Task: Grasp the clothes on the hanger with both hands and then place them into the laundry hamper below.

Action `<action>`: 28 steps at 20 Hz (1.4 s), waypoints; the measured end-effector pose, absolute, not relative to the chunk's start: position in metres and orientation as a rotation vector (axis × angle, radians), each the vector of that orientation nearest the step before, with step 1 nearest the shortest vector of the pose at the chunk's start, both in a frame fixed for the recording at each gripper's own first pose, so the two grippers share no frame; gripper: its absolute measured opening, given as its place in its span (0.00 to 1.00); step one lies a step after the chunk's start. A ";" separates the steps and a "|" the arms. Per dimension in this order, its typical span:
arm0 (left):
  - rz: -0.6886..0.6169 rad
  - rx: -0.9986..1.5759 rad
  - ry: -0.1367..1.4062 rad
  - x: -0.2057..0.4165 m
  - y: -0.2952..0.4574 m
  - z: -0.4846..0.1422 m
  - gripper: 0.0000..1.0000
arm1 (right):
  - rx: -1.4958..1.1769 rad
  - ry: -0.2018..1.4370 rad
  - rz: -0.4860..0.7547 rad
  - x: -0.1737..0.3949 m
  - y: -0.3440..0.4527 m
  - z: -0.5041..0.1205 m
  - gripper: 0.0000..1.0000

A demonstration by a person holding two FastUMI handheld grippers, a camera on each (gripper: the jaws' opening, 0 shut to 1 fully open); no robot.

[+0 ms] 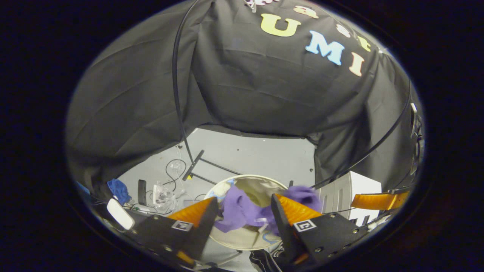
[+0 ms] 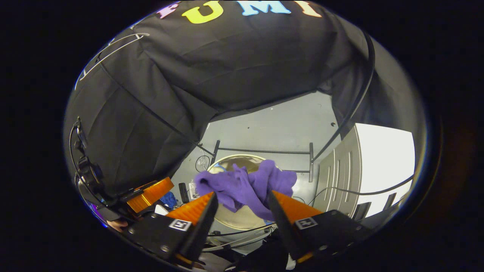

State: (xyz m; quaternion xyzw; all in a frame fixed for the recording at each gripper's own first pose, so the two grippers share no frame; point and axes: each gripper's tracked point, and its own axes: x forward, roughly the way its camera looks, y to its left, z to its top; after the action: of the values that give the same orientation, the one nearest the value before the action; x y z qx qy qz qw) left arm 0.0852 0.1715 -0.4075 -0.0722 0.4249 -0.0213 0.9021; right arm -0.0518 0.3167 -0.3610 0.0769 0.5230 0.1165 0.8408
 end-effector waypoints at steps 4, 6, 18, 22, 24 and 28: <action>-0.008 -0.067 0.788 0.085 0.154 -0.356 0.87 | 0.144 1.036 0.268 -0.046 0.295 -0.336 0.92; 0.011 -0.042 0.727 0.086 0.138 -0.322 0.89 | 0.161 0.985 0.248 -0.034 0.270 -0.317 0.96; 0.025 0.012 0.219 0.086 0.007 -0.046 0.96 | 0.294 0.413 0.123 0.025 0.086 -0.127 0.95; -0.030 0.021 0.032 0.067 -0.037 0.049 0.95 | 0.251 0.212 0.097 0.034 0.050 -0.054 0.95; -0.067 0.032 -0.025 0.053 -0.047 0.077 0.95 | 0.210 0.100 0.070 0.039 0.038 -0.017 0.95; -0.110 -0.038 -0.050 0.036 -0.042 0.086 0.95 | 0.111 0.010 0.026 0.038 0.025 0.016 0.95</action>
State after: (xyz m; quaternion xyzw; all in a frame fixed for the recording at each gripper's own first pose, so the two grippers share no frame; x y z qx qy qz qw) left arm 0.0357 -0.0422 0.0858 -0.0192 -0.0249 -0.0550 0.9980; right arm 0.0378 0.0247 0.0164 0.0553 0.0051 0.0131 0.9984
